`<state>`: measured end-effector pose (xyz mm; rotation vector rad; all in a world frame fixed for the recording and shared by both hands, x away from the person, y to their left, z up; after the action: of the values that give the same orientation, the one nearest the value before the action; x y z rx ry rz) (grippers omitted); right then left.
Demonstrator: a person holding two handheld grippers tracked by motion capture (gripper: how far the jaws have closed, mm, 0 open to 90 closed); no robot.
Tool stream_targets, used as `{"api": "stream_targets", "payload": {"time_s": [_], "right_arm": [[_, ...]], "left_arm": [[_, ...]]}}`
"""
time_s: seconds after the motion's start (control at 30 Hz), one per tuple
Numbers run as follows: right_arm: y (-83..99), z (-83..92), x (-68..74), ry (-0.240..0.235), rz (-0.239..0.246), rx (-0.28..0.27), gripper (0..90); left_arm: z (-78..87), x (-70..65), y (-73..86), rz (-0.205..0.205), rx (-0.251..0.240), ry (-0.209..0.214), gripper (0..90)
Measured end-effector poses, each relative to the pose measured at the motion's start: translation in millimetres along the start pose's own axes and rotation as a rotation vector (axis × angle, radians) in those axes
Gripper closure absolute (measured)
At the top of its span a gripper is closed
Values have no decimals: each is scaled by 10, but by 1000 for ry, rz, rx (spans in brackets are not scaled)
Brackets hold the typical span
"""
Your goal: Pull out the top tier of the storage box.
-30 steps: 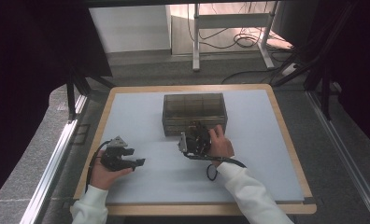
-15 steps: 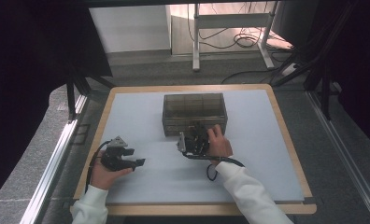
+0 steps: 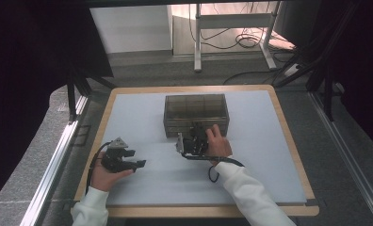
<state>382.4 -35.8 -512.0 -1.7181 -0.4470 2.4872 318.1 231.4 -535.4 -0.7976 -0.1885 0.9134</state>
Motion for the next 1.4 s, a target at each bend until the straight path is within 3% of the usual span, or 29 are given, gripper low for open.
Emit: {"api": "stream_targets", "payload": {"time_s": [0.8,1.4], "right_arm": [[13,-61,18,30,27,21,766],[10,-41,20,40,51,18,793]], "left_arm": [[2,7,4,1,1,0,304],[5,13,9,3,0,-1,304]]}}
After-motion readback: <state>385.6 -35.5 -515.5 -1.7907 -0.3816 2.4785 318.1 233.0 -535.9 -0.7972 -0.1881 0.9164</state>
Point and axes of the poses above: each handheld gripper's, and its own axes: z roughly backward along the jaws, y roughly out of its underside, x roughly to its left, the point moved 2 cm from there along -z, roughly forward along the jaws
